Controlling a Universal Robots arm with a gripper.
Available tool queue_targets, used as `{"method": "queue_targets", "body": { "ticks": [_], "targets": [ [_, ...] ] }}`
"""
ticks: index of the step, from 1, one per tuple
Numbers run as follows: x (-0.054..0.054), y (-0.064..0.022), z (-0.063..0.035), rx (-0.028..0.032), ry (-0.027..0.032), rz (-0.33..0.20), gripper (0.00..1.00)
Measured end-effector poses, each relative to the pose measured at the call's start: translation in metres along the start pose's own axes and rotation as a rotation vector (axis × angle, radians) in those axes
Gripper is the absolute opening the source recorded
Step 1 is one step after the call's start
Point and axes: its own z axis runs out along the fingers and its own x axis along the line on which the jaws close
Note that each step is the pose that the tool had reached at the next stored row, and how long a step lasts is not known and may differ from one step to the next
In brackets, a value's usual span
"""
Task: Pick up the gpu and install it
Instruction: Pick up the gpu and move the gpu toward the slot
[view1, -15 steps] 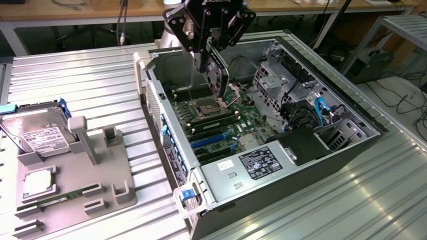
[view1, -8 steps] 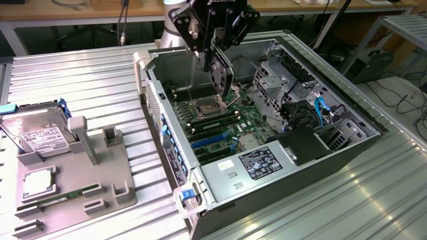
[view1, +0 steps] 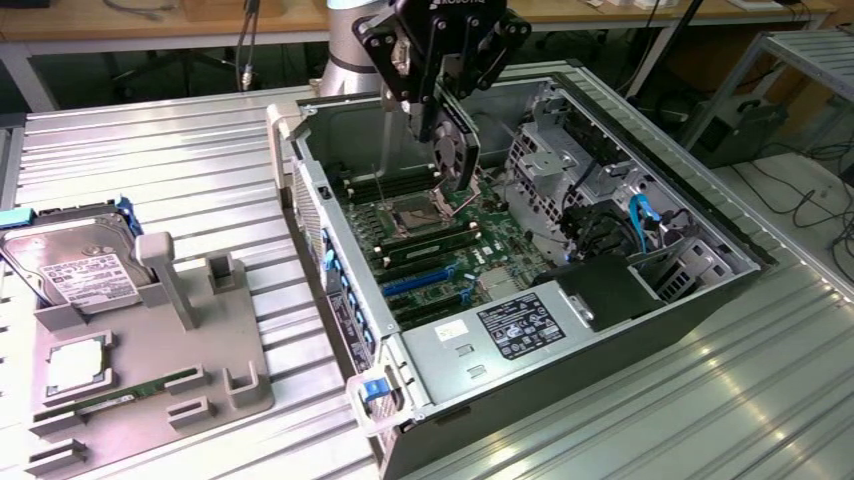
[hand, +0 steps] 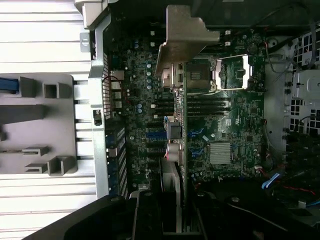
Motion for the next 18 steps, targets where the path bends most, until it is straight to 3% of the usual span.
{"method": "queue_targets", "body": {
  "ticks": [18],
  "targets": [
    [-0.026, 0.0006, 0.0010, -0.0003, -0.0002, -0.007, 0.29]
  ]
}}
